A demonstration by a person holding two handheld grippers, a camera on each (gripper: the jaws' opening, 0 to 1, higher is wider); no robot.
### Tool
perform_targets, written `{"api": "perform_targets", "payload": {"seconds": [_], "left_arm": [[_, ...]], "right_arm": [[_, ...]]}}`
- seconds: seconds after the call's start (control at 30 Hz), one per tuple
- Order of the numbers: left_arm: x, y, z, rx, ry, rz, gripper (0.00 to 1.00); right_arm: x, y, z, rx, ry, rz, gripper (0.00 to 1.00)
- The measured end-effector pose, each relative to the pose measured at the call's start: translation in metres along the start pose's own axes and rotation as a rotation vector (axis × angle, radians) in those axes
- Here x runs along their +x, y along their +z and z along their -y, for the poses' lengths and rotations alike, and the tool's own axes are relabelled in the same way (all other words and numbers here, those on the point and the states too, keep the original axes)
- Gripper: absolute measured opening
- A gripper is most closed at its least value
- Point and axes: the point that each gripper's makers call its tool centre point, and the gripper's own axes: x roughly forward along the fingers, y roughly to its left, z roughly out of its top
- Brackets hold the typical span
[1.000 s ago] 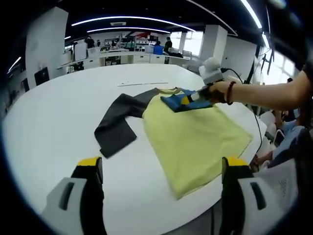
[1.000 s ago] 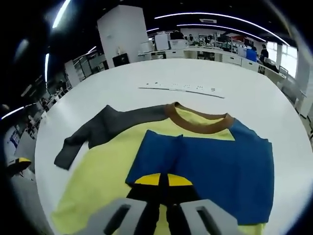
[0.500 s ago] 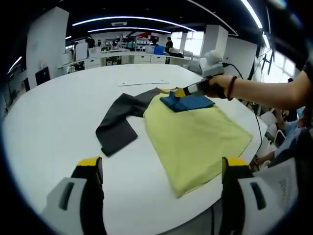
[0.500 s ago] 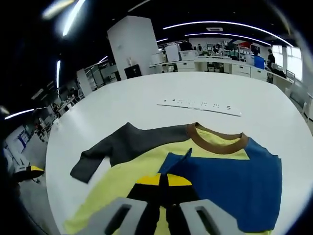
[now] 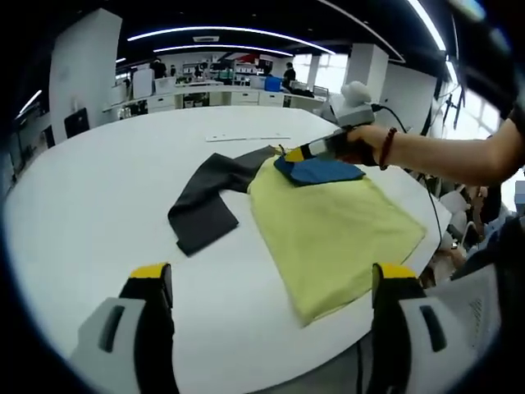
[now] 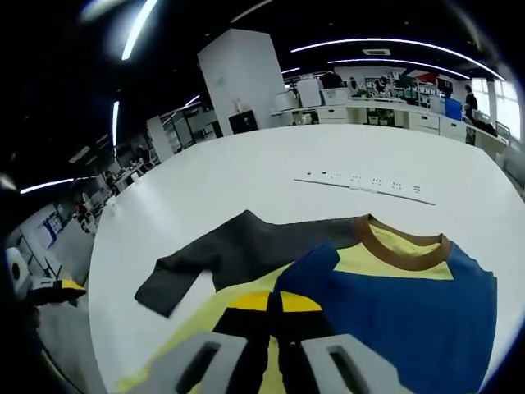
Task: Fold the garment on the visible template until the final outline fits inside the template.
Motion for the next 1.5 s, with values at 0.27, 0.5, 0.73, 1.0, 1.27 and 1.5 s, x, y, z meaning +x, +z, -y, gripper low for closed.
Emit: {"api": "perform_targets", "payload": {"seconds": [0.27,0.5,0.73,1.0,1.27,1.5], "left_arm": [[-0.002,-0.002,-0.003,-0.011,0.01,-0.001,0.99],[-0.003,-0.003,-0.004,-0.014,0.015,-0.001,0.99],[-0.003,-0.002,-0.006,-0.011,0.022,-0.002,0.99],[-0.002,0.0,-0.007,-0.004,0.027,-0.003,0.99],[-0.001,0.003,-0.008,0.002,0.035,-0.003,0.99],[0.002,0.004,-0.009,0.008,0.04,-0.005,0.99]], "right_arm": [[0.011,-0.005,-0.017,-0.027,0.05,-0.01,0.0],[0.013,-0.017,-0.021,-0.042,0.063,-0.058,0.07],[0.007,-0.018,-0.002,-0.08,-0.008,-0.069,0.42],[-0.006,-0.015,0.023,-0.103,-0.072,-0.068,0.66],[-0.023,-0.018,0.046,-0.1,-0.115,-0.066,0.81],[-0.044,-0.023,0.068,-0.089,-0.151,-0.065,0.87]]}}
